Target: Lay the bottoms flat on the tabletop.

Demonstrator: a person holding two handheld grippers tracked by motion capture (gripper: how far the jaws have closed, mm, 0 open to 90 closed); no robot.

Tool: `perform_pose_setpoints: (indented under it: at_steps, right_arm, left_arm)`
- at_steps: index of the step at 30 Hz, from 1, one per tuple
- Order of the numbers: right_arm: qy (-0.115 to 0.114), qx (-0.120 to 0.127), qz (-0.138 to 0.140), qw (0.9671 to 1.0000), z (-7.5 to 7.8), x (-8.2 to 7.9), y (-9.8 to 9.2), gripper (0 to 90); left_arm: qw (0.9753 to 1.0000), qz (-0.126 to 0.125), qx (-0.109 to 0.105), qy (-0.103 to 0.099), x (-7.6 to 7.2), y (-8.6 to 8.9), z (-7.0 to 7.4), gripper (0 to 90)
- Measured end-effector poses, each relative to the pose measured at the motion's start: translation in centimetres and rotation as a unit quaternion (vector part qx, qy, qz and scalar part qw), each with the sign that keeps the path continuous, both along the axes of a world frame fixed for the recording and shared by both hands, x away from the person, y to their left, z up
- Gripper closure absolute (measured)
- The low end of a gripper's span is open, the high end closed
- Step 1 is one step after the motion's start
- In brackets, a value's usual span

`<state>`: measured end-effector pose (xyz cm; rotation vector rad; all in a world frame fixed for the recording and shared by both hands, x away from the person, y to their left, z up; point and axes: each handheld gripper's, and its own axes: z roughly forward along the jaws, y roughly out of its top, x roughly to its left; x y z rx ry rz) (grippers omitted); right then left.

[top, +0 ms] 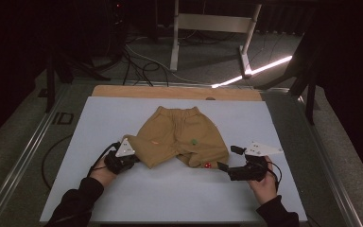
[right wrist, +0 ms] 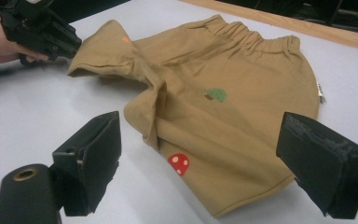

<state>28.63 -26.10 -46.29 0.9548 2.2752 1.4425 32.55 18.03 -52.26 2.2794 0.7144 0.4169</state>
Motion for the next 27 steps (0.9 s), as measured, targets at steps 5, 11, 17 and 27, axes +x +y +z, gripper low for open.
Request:
perform_pose_setpoints:
  at_steps: [5, 11, 17, 27]
  right_arm:
    - [-0.002, 0.002, -0.002, 1.0, 0.2, 0.0, -0.1, 14.2]
    - [-0.004, 0.002, 0.0, 1.0, 0.6, -0.3, 0.1, 14.2]
    - [-0.012, 0.004, -0.003, 0.9999, 1.0, -0.8, -0.1, 14.2]
    - [-0.015, 0.009, -0.012, 0.9998, 1.1, -1.6, -0.6, 14.2]
  left_arm:
    - [0.9991, -0.04, 0.005, -0.011, -2.0, 0.3, 1.2, 89.6]
    - [0.996, -0.088, 0.005, -0.014, -5.8, 0.9, 3.1, 89.5]
    - [0.9918, -0.127, -0.003, -0.011, -9.3, 0.5, 4.7, 89.5]
    - [0.9815, -0.191, -0.003, 0.007, -13.4, -1.5, 4.7, 89.2]
